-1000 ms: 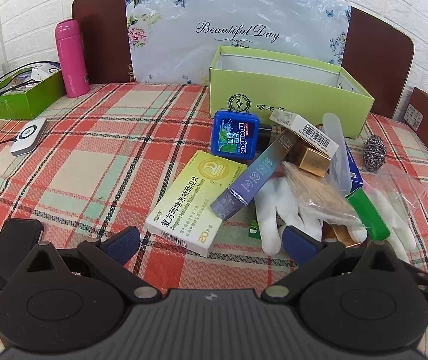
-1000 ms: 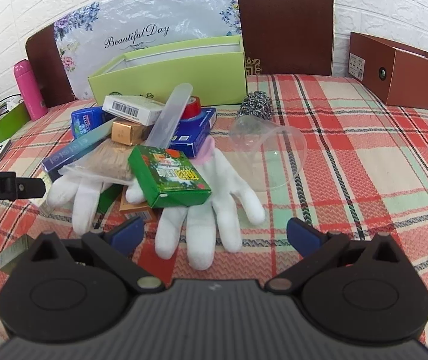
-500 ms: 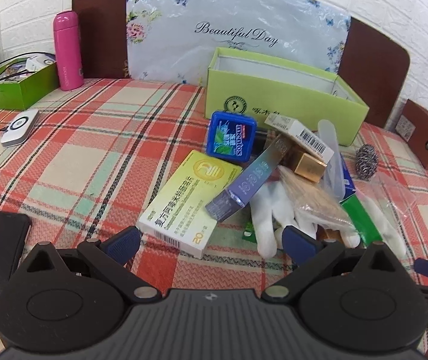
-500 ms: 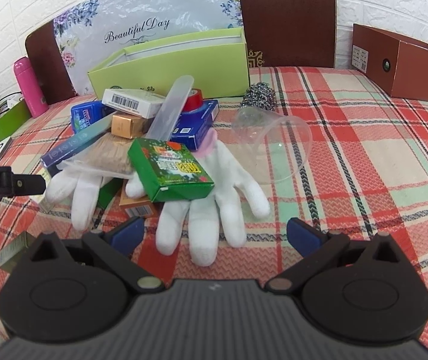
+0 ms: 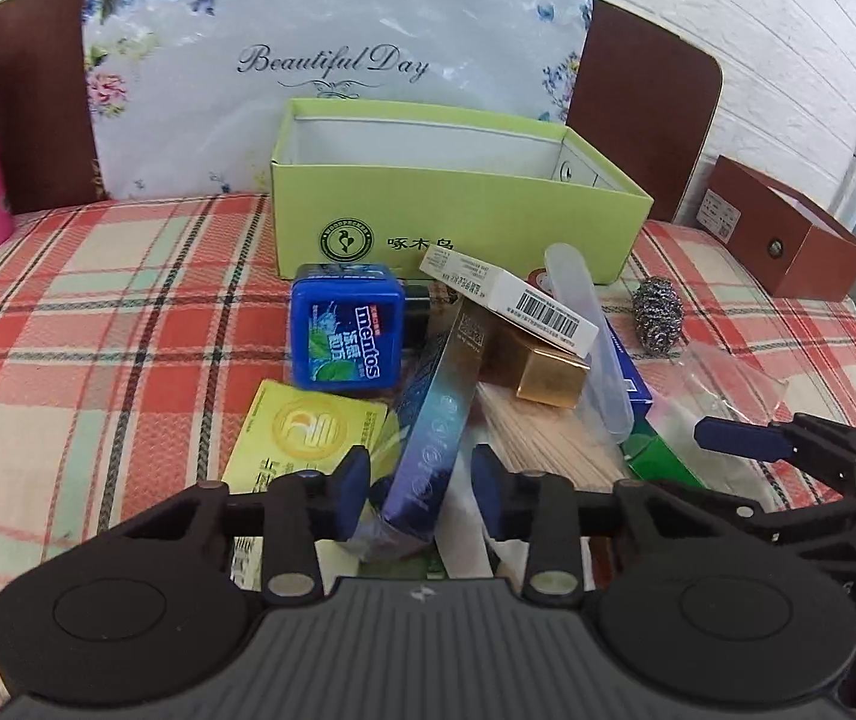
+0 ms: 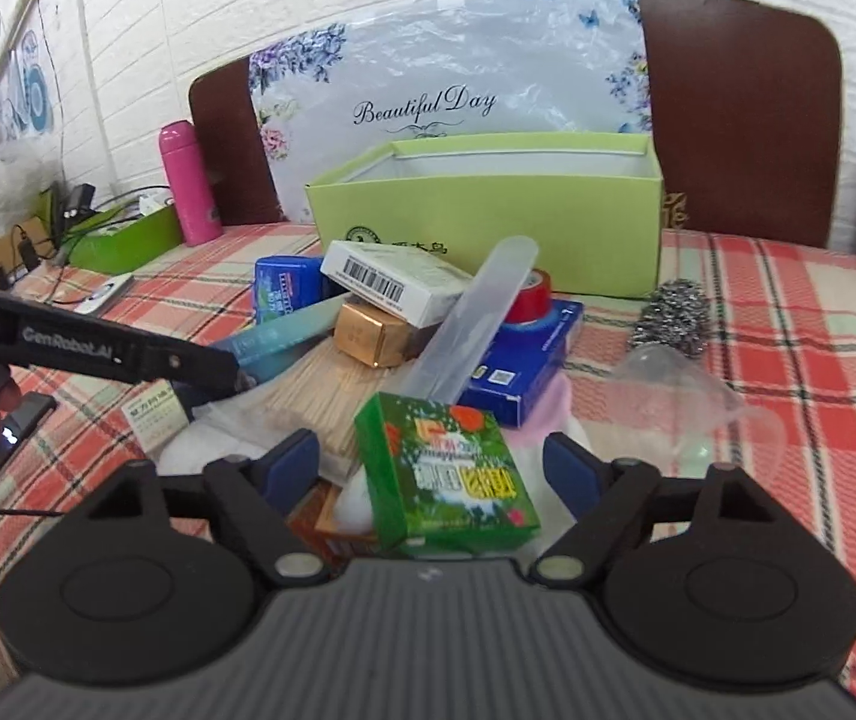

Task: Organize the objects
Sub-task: 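Grasp the slim purple box with the left tool while the right tool grasps the green box, then carry both boxes into the lime-green box and open both tools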

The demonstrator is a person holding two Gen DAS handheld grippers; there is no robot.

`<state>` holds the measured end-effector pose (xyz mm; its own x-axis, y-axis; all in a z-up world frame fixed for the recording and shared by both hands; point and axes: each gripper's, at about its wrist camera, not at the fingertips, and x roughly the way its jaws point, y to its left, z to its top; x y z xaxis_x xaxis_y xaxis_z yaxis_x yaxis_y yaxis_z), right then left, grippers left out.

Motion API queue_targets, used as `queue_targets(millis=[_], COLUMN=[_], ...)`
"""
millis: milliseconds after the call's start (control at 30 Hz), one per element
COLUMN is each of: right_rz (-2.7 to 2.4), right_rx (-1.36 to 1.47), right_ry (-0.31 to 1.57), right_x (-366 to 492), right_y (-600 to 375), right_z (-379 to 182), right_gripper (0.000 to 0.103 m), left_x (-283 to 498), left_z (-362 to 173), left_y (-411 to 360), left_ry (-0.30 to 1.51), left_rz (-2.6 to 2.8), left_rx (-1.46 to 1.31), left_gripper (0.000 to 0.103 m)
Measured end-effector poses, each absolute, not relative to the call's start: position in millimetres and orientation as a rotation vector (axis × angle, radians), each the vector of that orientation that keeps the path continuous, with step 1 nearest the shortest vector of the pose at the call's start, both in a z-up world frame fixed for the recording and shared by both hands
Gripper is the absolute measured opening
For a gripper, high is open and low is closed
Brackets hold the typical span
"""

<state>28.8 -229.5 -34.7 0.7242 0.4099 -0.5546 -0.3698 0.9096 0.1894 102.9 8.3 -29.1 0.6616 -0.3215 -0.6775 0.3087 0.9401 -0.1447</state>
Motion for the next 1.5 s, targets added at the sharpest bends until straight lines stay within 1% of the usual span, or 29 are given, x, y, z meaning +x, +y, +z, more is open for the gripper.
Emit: queue_targets(millis=[167,300,367,433,500,600,767,967,1100,1167,1233,1367,1500], right_rz=[0.467,0.47,0.468,0.471,0.482,0.491,0.493,0.482,0.448,0.418,0.369,0.282,0.229], right_rx=[0.204,0.246,0.224,0.197,0.173,0.153,0.139,0.064,0.029,0.01,-0.019,-0.043,-0.066], right_ry=[0.723,0.718,0.701,0.675,0.649,0.602,0.483,0.372,0.356,0.362,0.378,0.464,0.557], right_x=[49,45,39,29,19,7,10,49,96,124,154,218,261], right_y=[-248,-253,-252,-252,-252,-255,-263,-256,-245,-240,-232,-218,-208], right_z=[-52,-55,-49,-40,-28,-8,31,64,72,68,61,37,9], right_gripper=[0.076,0.066,0.064,0.063,0.063,0.063,0.063,0.062,0.062,0.062,0.062,0.062,0.062], left_x=[125,125,120,111,102,89,81,107,144,163,189,241,269], left_z=[-42,-44,-41,-35,-25,-4,39,85,106,106,96,62,34], left_y=[-3,-2,1,6,14,25,27,24,12,0,-11,-17,-22], left_ry=[0.823,0.827,0.819,0.805,0.792,0.761,0.627,0.473,0.417,0.378,0.377,0.493,0.571], left_rz=[-0.363,-0.364,-0.357,-0.363,-0.395,-0.429,-0.456,-0.447,-0.445,-0.396,-0.362,-0.331,-0.319], left_rx=[0.027,0.016,0.013,0.008,-0.025,-0.075,-0.085,-0.159,-0.198,-0.162,-0.134,-0.155,-0.135], left_gripper=[0.038,0.032,0.028,0.026,0.022,0.022,0.022,0.022,0.022,0.022,0.022,0.022,0.022])
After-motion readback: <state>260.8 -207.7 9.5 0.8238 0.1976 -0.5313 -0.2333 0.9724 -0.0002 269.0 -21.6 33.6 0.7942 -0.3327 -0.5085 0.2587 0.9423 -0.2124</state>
